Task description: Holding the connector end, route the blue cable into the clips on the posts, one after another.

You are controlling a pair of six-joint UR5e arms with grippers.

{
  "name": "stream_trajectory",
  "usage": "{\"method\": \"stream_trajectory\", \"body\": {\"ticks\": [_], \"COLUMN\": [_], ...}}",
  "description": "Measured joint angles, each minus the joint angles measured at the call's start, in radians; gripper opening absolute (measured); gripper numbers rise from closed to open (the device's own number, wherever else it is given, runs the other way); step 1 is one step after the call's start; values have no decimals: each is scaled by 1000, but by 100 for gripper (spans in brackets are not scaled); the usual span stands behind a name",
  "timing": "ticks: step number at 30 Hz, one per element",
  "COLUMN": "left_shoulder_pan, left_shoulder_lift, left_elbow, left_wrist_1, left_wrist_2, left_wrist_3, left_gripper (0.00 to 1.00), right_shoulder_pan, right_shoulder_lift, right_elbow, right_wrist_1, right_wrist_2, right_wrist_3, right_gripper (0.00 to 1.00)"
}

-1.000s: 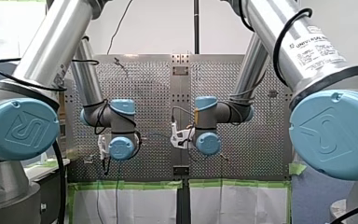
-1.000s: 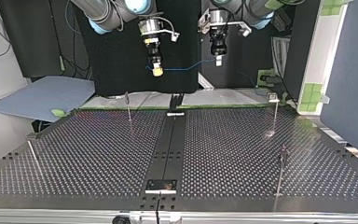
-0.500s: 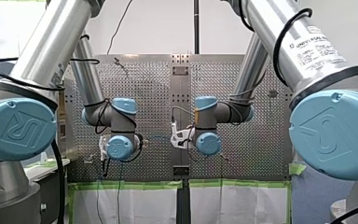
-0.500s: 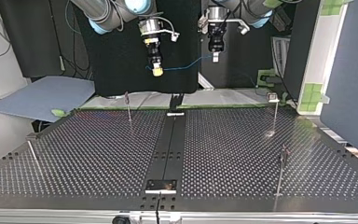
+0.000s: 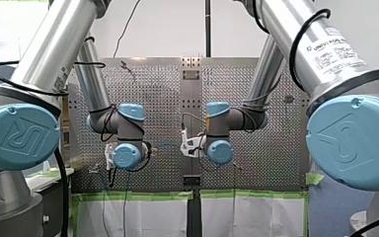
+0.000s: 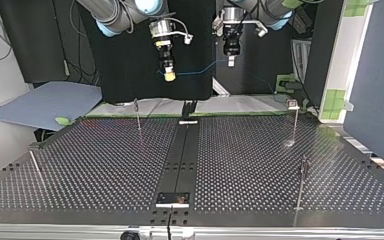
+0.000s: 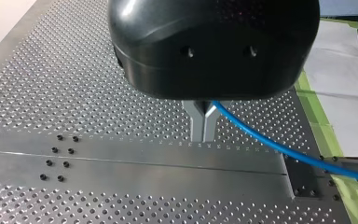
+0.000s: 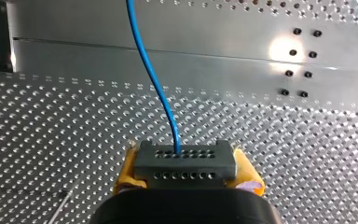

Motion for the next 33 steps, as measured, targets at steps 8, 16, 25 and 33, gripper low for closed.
{"method": "stream_trajectory", "body": {"ticks": [8,16,25,33], "left_shoulder_pan": [2,20,88,171], "left_shoulder_lift": [50,122,210,293], "left_elbow": [3,4,46,125], "left_wrist_1": [-50,-122,-209,-293], "left_wrist_2": [13,8,56,123], "left_wrist_3": [-48,-80,-74,-80], "left_gripper": [0,0,0,0], "right_shoulder_pan": [19,5,-4,-6], "right_shoulder_lift": [-25,-100,-188,-204], "right_elbow": [-36,-50,-111,-193], "right_wrist_1": [68,145,233,315], "right_wrist_2": [54,0,-87,-147], "right_wrist_3": [27,73,79,90], "right_gripper": [0,0,0,0]}}
